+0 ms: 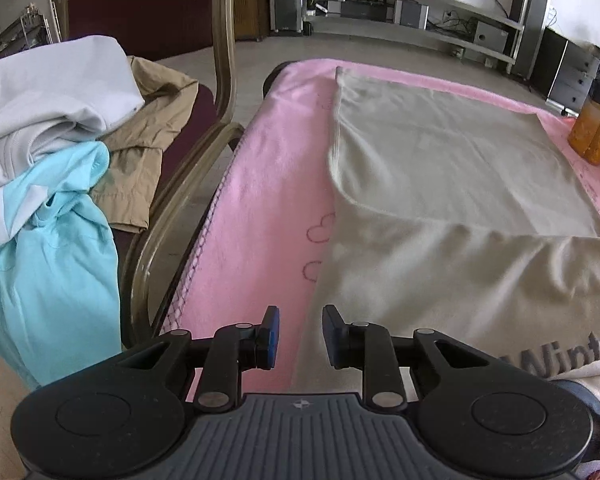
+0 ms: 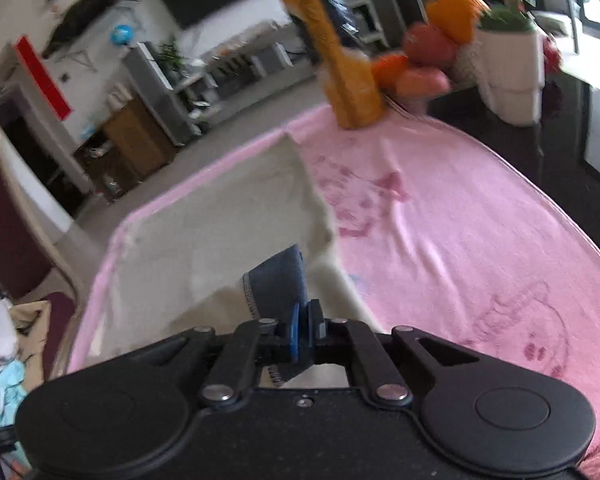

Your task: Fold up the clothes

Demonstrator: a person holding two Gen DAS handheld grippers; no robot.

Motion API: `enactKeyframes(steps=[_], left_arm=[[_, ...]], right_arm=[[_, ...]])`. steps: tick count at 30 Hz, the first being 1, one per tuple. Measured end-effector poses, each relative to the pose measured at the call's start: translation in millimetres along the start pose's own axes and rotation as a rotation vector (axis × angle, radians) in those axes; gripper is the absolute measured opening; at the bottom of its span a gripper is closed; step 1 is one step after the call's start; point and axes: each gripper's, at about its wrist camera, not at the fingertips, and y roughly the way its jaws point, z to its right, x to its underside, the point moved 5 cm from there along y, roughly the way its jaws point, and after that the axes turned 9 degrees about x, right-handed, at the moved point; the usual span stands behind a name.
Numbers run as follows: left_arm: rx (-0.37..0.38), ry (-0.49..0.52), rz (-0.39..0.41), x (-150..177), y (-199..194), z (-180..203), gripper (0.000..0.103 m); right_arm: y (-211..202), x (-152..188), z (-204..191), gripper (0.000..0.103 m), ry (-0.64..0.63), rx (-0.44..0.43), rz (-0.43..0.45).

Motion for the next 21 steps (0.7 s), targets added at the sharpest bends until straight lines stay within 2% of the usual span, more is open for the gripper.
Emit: enactKeyframes(steps=[2, 5, 6, 8, 10, 11, 12, 13, 16, 17, 18, 20, 21], left_arm=[[-0.013, 0.011, -0.012, 1, 3, 2, 0.024], [0.009, 0.017, -0.001, 2, -1, 4, 0.024], [0.027, 0.015, 0.008, 3, -4, 4, 0.021], [0.121, 0.002, 0.035, 2, -12, 7, 0.018], [0.195, 0.002, 0.05, 2, -17, 12, 0.018], [0.213, 0.01, 0.047, 3, -17, 14, 0.018], [0.206, 0.022, 0.03, 5, -13, 17, 0.018], [0.188, 0.034, 0.006, 7, -9, 19, 0.018], [0.08, 0.074, -0.124, 20, 11, 16, 0.021], [0.047, 0.097, -0.141, 25, 11, 14, 0.026], [0.022, 0.122, -0.147, 29, 8, 13, 0.027], [-0.026, 0.155, -0.168, 37, 0, 10, 0.029], [-0.048, 0.16, -0.17, 42, -4, 7, 0.031]], right_arm=[[12, 1, 7, 0.006, 0.008, 0.035, -0.026], [40, 10, 7, 0.016, -0.02, 0.077, -0.138], [35, 8, 8, 0.017, -0.012, 0.072, -0.121], [21, 3, 9, 0.029, 0.006, 0.054, -0.072], [7, -2, 10, 0.029, 0.015, 0.025, 0.0], [6, -3, 9, 0.029, 0.021, -0.016, -0.002], [5, -4, 7, 0.029, 0.028, -0.057, -0.004], [11, 0, 5, 0.025, 0.041, -0.109, -0.047], [43, 16, 3, 0.021, 0.084, -0.164, -0.239], [48, 18, 7, 0.008, 0.087, -0.133, -0.269], [53, 20, 11, 0.001, 0.089, -0.101, -0.299], [48, 20, 24, 0.0, 0.136, -0.076, -0.345], [43, 20, 31, 0.008, 0.156, -0.046, -0.352]])
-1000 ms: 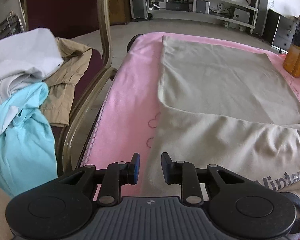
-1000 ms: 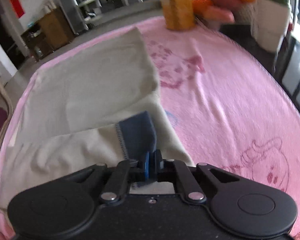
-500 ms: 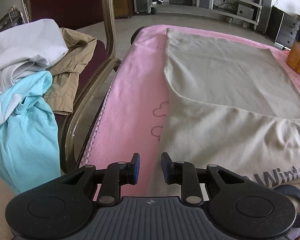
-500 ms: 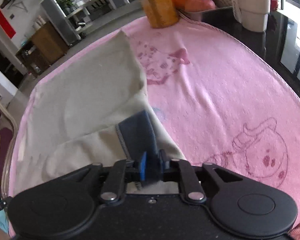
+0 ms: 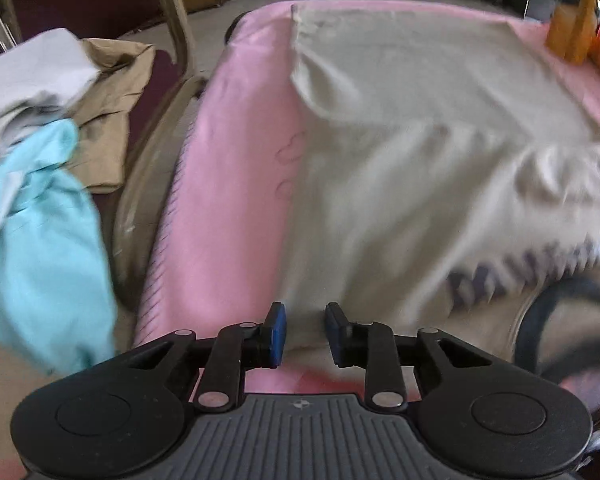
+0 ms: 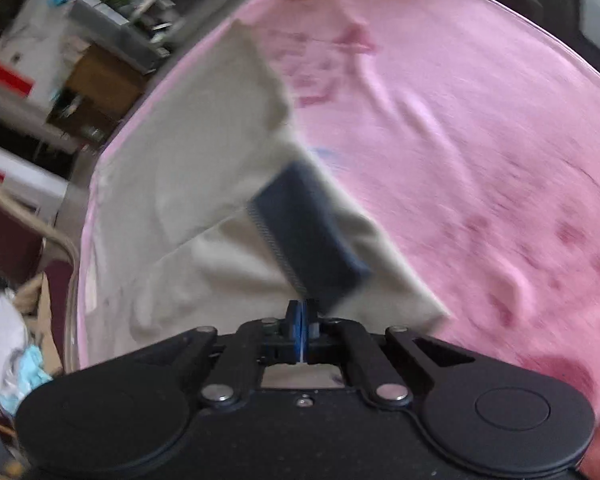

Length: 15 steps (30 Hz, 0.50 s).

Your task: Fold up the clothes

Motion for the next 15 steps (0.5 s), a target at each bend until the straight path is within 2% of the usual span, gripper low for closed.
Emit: enactKeyframes(steps=[1, 3, 4, 6, 8, 11, 15], left_arm=[[-0.02, -0.01, 0.001, 3, -3, -4, 0.031], [-0.056, -0.053, 0.018, 5, -9, -14, 0.027], [-0.062, -0.084, 0.043, 3, -14, -19, 0.022], [-0.039, -0.136, 0.097, -6, -24, -26, 0.022], [-0.013, -0.144, 0.14, -15, -30, -27, 0.022], [0.034, -0.098, 0.185, -34, -35, -17, 0.022], [0.124, -0.016, 0.199, -64, -21, 11, 0.023]], right_arm=[[-7, -1, 7, 0.009, -0.007, 0.076, 0.035], [-21, -4, 14, 0.015, -0.03, 0.156, 0.127], [-25, -6, 14, 0.017, -0.037, 0.146, 0.161], [-31, -10, 13, 0.017, -0.032, 0.104, 0.188], [-32, -11, 9, 0.017, -0.015, 0.041, 0.193], [-33, -15, 0, 0.017, -0.014, -0.052, 0.201], [-22, -18, -33, 0.017, -0.025, -0.196, 0.141]])
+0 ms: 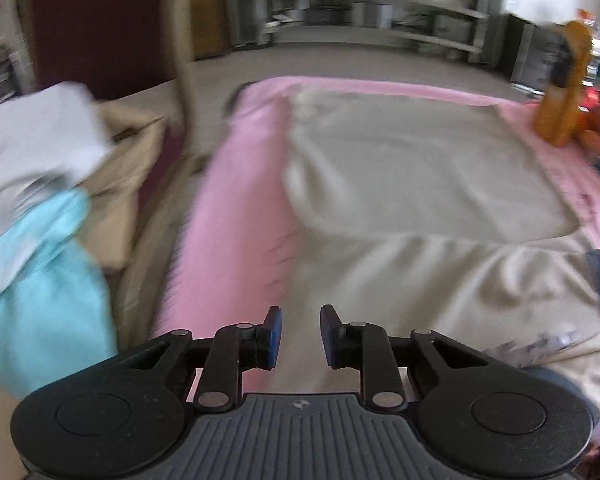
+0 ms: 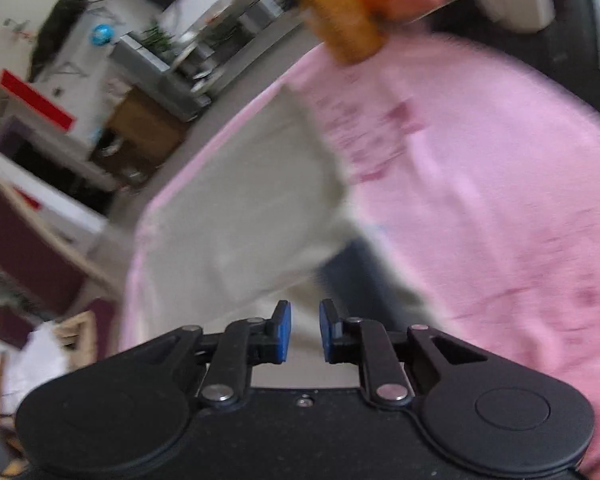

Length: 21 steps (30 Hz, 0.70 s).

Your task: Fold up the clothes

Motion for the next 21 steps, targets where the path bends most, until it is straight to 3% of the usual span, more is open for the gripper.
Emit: enactKeyframes(steps=[3, 7, 9, 11, 14, 16, 21], left_arm=[[0.036, 0.019, -0.034, -16, 32, 12, 0.023], [0.068, -0.069, -0.078, -26, 78, 2, 0.022], [0.073, -0.132, -0.059, -28, 88, -9, 0.024], [0.072, -0.198, -0.032, -32, 91, -21, 0.021], [0.038, -0.285, 0.005, -35, 95, -39, 0.013], [-0.006, -0.334, 0.04, -37, 92, -48, 0.013], [-0.308, -0.322, 0.155, -39, 59, -71, 0.013]], right_arm=[[28, -2, -18, 0.017, 0.04, -0.092, -0.077], [73, -5, -20, 0.017, 0.142, -0.153, -0.158], [89, -2, -13, 0.017, 0.179, -0.155, -0.199], [97, -3, -6, 0.005, 0.203, -0.146, -0.212], [101, -9, 4, 0.005, 0.239, -0.154, -0.199], [95, -16, 12, 0.005, 0.259, -0.136, -0.142], [64, -28, 34, 0.006, 0.255, 0.023, 0.077]])
